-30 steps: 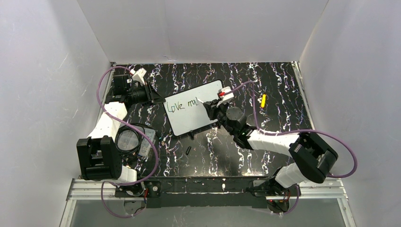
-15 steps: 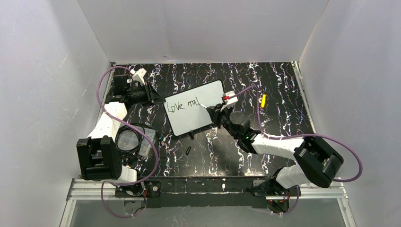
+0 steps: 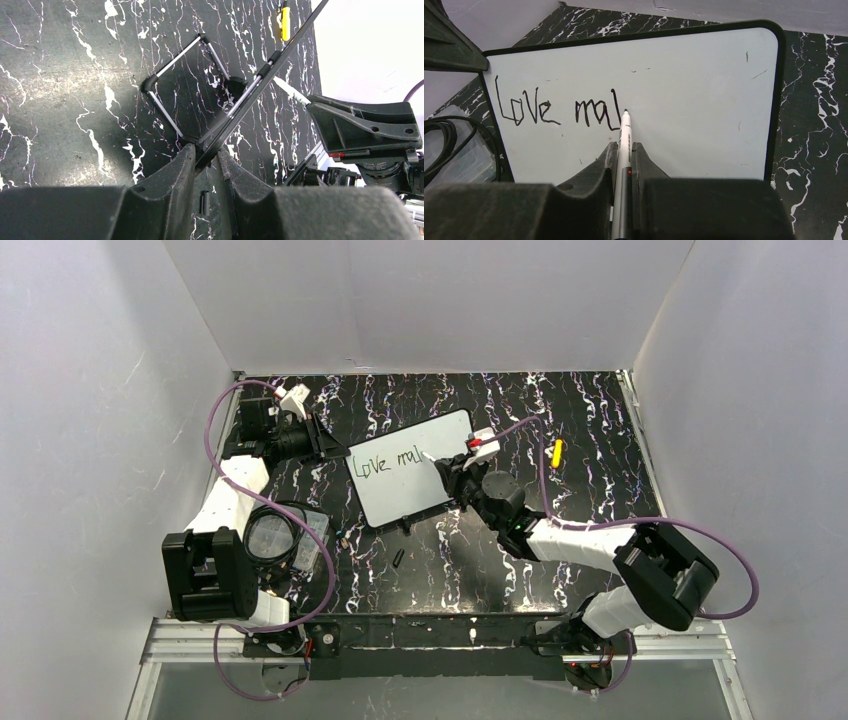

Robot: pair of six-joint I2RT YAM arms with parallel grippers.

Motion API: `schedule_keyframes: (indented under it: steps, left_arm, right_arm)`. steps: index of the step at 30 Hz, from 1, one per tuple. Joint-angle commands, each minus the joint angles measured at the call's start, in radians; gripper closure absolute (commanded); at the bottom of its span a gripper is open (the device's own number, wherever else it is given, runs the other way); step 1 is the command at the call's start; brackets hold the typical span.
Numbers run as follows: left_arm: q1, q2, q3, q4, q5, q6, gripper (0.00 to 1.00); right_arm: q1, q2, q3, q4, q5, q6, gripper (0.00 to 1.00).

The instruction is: Write a sentence on the whiteboard

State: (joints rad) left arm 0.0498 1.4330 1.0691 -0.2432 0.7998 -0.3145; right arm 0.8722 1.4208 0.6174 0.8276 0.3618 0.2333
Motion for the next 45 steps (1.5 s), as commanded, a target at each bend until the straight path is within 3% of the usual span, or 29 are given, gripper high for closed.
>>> schedule_keyframes:
  steps: [1,14,29,37,45]
  left_arm:
    - [-0.005,-0.006,0.031,-0.017,0.039,-0.003,0.8]
    - [-0.005,-0.005,0.032,-0.016,0.041,-0.005,0.8]
    - [-0.004,-0.005,0.032,-0.016,0.039,-0.005,0.8]
    - [-0.005,-0.003,0.032,-0.016,0.039,-0.005,0.8]
    - [-0.004,-0.002,0.031,-0.016,0.039,-0.005,0.8]
  right_arm:
    - [-0.001,0.018,0.042,0.08,0.038,-0.023,0.99]
    - [0.001,0.015,-0.01,0.058,-0.023,0.024,0.99]
    - [0.002,-0.039,-0.044,0.02,0.076,0.012,0.99]
    - [0.002,-0.08,-0.039,0.032,-0.02,0.006,0.99]
    - [-0.004,-0.051,-0.012,0.049,0.009,-0.012,0.99]
